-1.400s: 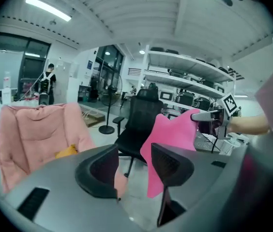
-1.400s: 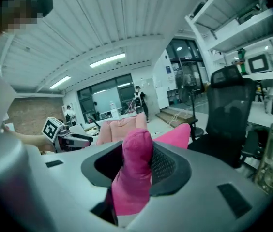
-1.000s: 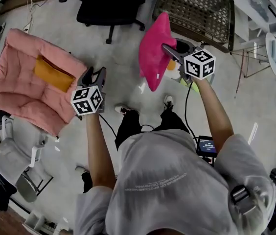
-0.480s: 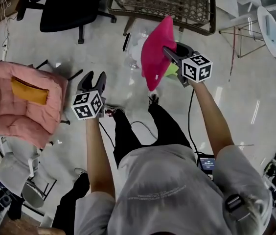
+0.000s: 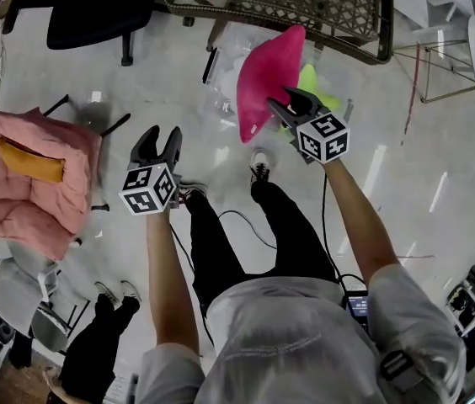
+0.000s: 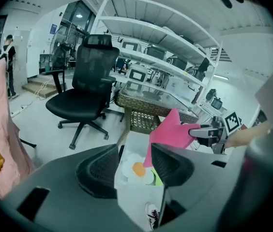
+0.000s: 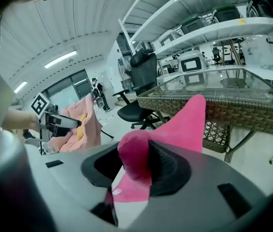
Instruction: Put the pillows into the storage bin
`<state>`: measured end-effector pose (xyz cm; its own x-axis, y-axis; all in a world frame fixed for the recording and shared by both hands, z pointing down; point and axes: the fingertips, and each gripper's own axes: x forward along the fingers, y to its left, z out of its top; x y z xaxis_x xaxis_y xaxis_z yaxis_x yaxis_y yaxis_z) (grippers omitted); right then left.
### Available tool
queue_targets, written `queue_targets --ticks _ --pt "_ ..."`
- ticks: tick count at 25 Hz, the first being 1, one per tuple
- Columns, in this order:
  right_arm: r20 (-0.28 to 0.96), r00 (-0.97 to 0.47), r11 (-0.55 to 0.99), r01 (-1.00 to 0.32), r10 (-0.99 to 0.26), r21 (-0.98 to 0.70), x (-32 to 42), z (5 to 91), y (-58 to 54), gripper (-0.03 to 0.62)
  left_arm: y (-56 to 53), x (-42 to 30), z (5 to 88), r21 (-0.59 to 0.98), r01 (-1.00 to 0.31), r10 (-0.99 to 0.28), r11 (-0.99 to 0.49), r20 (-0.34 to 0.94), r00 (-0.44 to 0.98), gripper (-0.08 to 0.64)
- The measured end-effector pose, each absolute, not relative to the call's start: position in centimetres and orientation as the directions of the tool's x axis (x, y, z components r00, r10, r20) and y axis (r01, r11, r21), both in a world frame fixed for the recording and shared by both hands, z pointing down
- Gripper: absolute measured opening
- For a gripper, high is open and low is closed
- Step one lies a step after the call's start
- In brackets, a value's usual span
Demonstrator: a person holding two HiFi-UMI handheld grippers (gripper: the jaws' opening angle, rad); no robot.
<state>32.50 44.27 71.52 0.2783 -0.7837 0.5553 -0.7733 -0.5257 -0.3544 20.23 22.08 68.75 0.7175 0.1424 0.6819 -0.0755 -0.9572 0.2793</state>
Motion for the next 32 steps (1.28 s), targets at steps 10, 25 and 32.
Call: queue_targets --ticks 10,25,32 --pt "0.571 0.297 -0.563 -0.740 -0.765 -0.369 35.1 79.3 42.9 0.164 21.9 19.0 73.6 0.275 -0.129 0.113 -0.953 0.716 0.689 0.229" --pt "0.627 0.344 -0.660 -0.648 -0.699 -0.380 40.9 83.4 43.7 0.198 21.4 17.2 76.5 0.299 -0.193 0.096 -0.935 0.735 0.671 0.229" --pt "0.675 0.295 -0.631 -0.705 -0.676 -0.324 39.1 80.6 42.5 0.202 19.8 17.2 73.2 0.306 -0.209 0.072 -0.929 0.701 0.709 0.229"
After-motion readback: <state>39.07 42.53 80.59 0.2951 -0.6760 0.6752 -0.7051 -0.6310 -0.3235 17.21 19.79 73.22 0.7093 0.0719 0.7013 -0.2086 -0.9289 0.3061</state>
